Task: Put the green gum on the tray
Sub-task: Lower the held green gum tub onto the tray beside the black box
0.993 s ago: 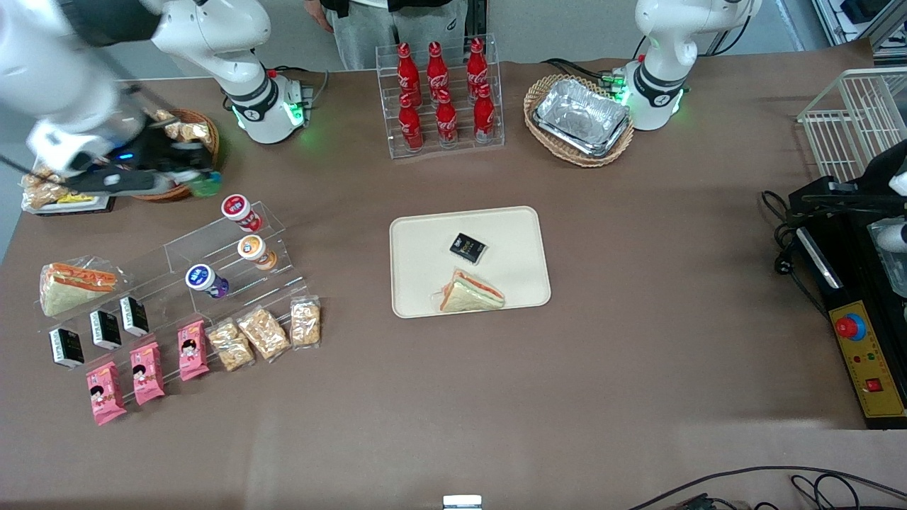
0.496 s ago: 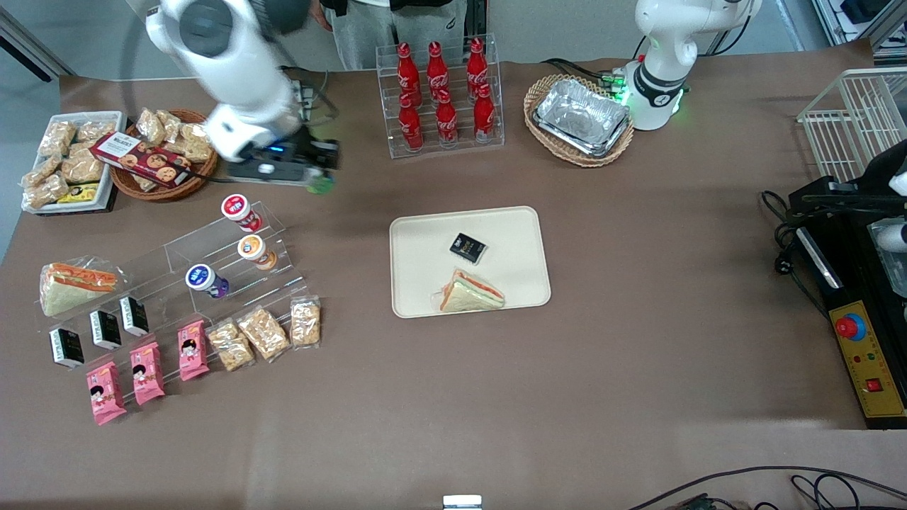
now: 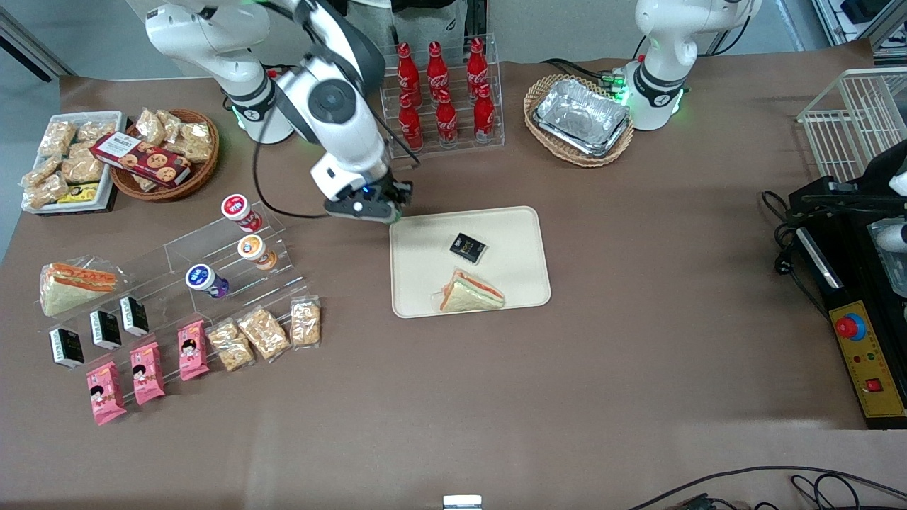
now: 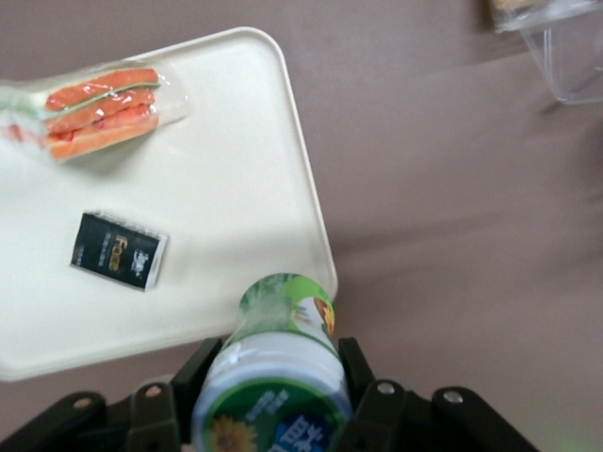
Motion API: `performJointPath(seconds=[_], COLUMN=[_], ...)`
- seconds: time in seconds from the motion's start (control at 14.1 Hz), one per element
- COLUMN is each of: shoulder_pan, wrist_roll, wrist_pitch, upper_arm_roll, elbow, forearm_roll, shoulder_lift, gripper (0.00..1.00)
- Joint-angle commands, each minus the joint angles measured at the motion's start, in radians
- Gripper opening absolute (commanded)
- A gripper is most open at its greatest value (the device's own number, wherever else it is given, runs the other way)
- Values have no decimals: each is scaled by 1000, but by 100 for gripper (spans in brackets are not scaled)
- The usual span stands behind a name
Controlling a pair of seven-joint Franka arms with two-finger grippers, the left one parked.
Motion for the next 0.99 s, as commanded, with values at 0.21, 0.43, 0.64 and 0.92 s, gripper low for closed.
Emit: performJointPath(seconds=[0.21, 0.43, 0.64, 0.92], shoulder_pan=[42, 45, 48, 45], wrist_roll=[274, 287, 307, 324], wrist_pitch=[210, 296, 313, 316], upper_arm_roll=[6, 6, 4, 1], elbow=[27, 28, 28, 35], forearm_roll=[-290, -291, -295, -293], shoulder_lift=[284, 356, 367, 387], gripper=[13, 13, 16, 97])
